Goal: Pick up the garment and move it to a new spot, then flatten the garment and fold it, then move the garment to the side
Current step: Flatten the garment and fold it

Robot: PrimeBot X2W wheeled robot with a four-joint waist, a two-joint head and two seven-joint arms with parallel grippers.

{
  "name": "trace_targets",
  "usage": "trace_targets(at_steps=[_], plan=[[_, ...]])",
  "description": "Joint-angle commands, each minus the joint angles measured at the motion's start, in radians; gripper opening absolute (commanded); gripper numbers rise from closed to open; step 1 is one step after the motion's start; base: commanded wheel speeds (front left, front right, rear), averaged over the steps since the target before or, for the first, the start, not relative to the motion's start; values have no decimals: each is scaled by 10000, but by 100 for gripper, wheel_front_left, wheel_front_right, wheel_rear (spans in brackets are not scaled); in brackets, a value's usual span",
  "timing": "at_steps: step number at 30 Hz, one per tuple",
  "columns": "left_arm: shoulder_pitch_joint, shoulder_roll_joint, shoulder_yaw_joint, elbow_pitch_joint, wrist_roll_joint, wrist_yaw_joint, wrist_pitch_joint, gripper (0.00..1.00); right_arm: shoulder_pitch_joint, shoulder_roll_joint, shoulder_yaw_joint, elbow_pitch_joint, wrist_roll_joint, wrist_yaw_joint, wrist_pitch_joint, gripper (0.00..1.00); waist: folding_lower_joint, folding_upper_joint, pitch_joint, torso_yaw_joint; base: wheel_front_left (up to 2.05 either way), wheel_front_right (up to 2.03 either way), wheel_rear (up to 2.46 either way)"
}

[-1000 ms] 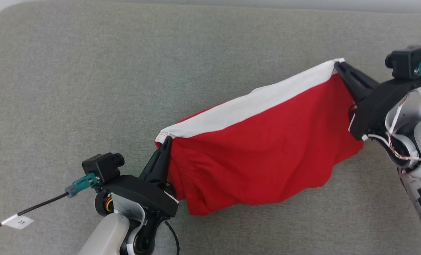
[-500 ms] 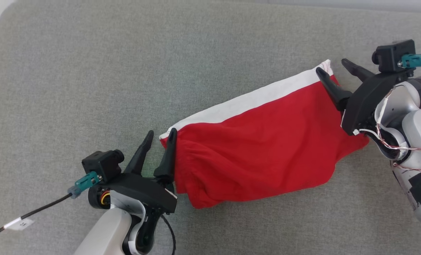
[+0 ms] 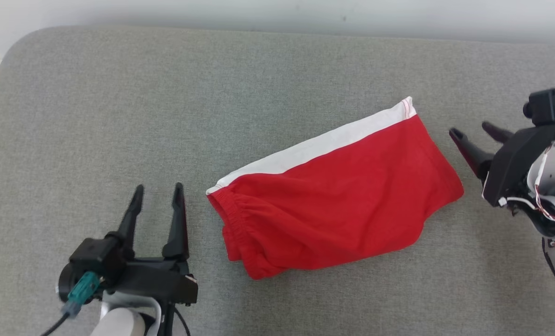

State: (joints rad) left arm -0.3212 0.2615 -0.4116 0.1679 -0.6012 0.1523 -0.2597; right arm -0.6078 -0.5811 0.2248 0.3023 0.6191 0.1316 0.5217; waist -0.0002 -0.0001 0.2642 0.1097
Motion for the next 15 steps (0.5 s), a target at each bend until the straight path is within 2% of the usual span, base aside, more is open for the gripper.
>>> trace_targets(at_steps=[1, 4, 8, 11, 15], plan=[[290, -33, 215, -259, 371, 118, -62, 100, 193, 236, -83, 27, -21, -25, 158, 100, 2, 1, 75, 91, 0, 0, 0], [806, -249, 688, -798, 1149, 221, -55, 100, 366, 422, -467, 138, -46, -25, 392, 100, 2, 1, 249, 270, 0, 0, 0], [1301, -604, 1261, -1143, 1854, 139, -57, 100, 455, 685, -768, 321, -306, -25, 507, 100, 2, 1, 502, 495, 0, 0, 0], [1558, -894, 1566, -1149, 2190, -105, -52, 100, 460, 686, -879, 481, -859, -25, 651, 100, 2, 1, 650, 647, 0, 0, 0], [1733, -1275, 1863, -1010, 2461, -458, -52, 100, 552, 1054, -1134, 717, -1238, -27, 884, 100, 2, 1, 748, 823, 0, 0, 0]])
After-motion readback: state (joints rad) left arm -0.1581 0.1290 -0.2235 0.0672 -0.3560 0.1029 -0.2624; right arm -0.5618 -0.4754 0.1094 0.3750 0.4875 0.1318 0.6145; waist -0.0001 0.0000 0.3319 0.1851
